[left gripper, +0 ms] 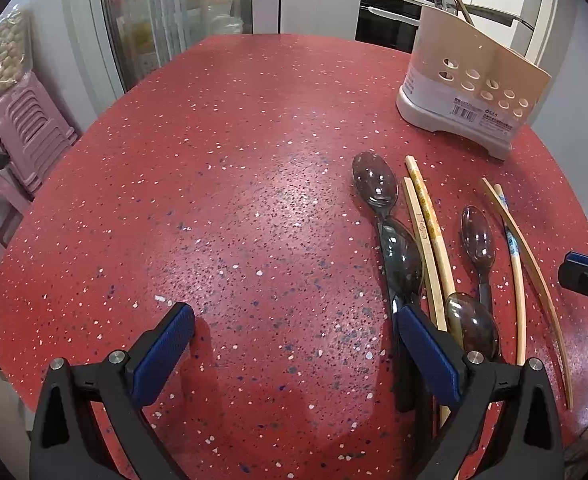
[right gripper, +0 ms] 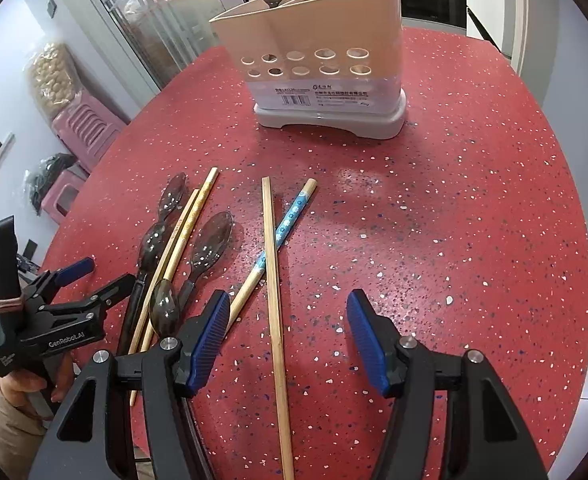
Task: Organize utensils
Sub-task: 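Move both tools back over the remaining utensils on the table, then grasp another dark spoon with the left tool while the right tool grasps a wooden chopstick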
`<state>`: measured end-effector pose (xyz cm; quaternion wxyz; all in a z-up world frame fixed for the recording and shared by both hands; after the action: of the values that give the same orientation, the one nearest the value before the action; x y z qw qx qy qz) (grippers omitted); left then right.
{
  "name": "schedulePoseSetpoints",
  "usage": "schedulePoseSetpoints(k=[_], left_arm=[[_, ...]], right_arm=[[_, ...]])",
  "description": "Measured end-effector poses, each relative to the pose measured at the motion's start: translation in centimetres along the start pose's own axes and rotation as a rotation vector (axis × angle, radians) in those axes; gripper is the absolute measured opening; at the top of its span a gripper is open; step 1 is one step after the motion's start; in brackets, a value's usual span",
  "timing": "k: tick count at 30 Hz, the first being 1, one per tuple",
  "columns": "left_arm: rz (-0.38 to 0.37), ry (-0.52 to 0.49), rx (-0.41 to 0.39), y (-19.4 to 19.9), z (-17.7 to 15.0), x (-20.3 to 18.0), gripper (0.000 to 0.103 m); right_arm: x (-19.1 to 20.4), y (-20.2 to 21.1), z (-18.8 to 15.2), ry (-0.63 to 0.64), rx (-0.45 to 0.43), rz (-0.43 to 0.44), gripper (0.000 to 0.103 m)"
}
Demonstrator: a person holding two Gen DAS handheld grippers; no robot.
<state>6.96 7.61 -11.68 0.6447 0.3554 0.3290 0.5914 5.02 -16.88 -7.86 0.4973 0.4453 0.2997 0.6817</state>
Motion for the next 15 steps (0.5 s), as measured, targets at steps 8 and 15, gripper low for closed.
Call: schedulePoseSetpoints(k=[8, 15], left_arm=[[-0.017, -0.024, 0.008, -0.4, 0.9, -0.9, 0.103], [-0.023, -0.02, 0.021, -0.8, 1.6, -1.2, 0.103]], right_arm=[[-0.1, 0.5, -0.2, -0.005, -0.006, -0.002, 0.065], [-0.1, 0.6, -0.2, -0.003, -0.007, -0.004, 0.065]])
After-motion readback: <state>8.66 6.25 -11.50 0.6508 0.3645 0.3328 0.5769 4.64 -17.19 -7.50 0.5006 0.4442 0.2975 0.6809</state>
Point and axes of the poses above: each gripper's, at about its wrist camera, not at the fingertips, and y roughly against the way its jaws point, x to its left, z to its top, the point moved 8 cm from there along -y, roughly the way its jaws point, and after that the axes turned 5 degrees about -y, right-handed, at the moved point
